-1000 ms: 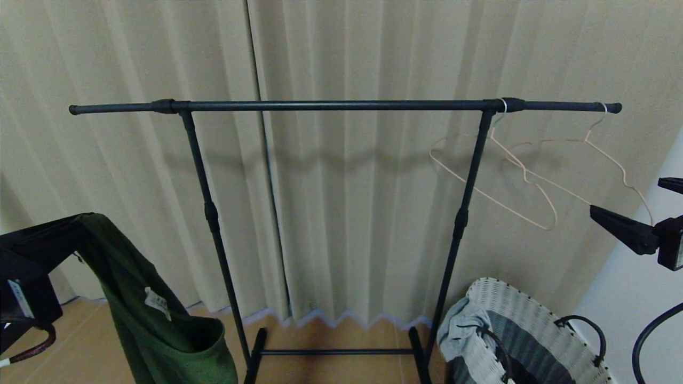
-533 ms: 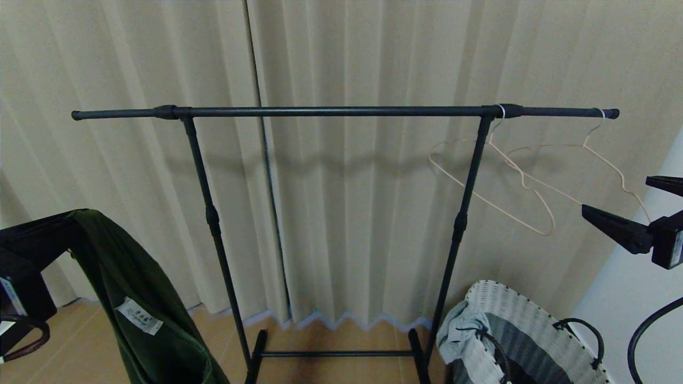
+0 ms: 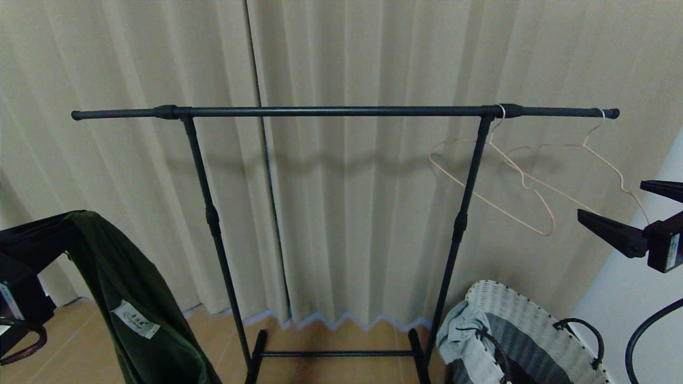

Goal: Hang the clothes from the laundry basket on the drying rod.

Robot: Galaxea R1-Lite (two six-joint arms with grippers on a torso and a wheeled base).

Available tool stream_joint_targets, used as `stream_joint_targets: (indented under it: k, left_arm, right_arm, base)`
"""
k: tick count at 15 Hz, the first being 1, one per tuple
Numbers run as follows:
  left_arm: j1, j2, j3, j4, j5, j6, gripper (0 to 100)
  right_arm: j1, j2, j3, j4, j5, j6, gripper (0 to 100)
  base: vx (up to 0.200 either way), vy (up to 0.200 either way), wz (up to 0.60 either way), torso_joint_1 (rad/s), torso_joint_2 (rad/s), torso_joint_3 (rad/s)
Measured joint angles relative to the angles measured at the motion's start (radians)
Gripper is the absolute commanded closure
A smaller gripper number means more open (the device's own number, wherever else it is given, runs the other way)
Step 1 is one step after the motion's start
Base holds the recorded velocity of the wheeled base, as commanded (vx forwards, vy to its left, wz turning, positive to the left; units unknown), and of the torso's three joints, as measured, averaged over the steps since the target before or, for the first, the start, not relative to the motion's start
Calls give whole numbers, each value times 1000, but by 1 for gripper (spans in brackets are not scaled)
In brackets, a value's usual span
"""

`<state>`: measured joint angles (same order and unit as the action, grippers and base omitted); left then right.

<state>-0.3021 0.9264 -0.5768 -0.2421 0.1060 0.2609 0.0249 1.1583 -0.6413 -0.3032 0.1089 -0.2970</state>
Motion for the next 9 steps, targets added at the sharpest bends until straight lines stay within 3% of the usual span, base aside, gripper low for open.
stream_joint_targets:
  k: [9]
  left_arm:
    - [0, 1, 5, 0, 0, 20, 100]
  right_arm:
    - [-1, -1, 1, -3, -2, 1, 0]
  base:
    - [0, -200, 0, 3, 1, 0]
